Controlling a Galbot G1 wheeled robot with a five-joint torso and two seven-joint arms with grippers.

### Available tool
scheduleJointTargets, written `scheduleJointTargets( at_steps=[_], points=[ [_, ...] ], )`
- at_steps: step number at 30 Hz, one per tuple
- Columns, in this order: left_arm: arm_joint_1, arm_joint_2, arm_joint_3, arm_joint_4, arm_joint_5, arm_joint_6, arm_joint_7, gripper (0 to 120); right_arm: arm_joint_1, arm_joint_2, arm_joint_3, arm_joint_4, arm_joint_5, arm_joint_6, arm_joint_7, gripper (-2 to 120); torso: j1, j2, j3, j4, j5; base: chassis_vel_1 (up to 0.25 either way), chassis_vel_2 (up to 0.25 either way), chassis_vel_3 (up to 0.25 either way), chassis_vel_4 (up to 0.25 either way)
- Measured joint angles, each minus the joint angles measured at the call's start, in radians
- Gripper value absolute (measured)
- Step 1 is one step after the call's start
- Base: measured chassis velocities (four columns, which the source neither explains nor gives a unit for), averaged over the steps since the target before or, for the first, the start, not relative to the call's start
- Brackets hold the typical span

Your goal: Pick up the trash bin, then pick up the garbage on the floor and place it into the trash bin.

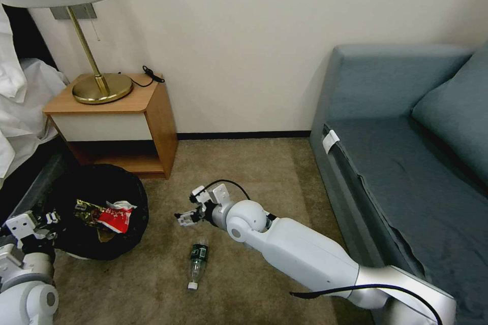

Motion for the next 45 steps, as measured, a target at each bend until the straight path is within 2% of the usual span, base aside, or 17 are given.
scheduleJointTargets(
  at_steps=[12, 19, 45],
  points=[
    [-0.003, -0.032, 0.019, -0.029, 0.0, -0.001, 0.006, 5, -0.062, 0.022, -0.002, -0.03, 0.038, -0.033, 0.038, 100, 0.0, 0.0, 0.0, -0.0001, 0.0, 0.0, 0.0, 0.0, 0.0],
    [0.005, -0.039, 0.016, -0.035, 0.004, -0.004, 0.009, 5, -0.099, 0.047, 0.016, -0.092, 0.004, -0.023, -0.017, 100, 0.0, 0.0, 0.0, 0.0, 0.0, 0.0, 0.0, 0.0, 0.0],
    [0.014, -0.062, 0.019, -0.056, 0.012, -0.012, 0.014, 5, -0.167, 0.094, 0.019, -0.198, -0.067, 0.027, -0.081, 100, 0.0, 0.0, 0.0, 0.0, 0.0, 0.0, 0.0, 0.0, 0.0]
  ],
)
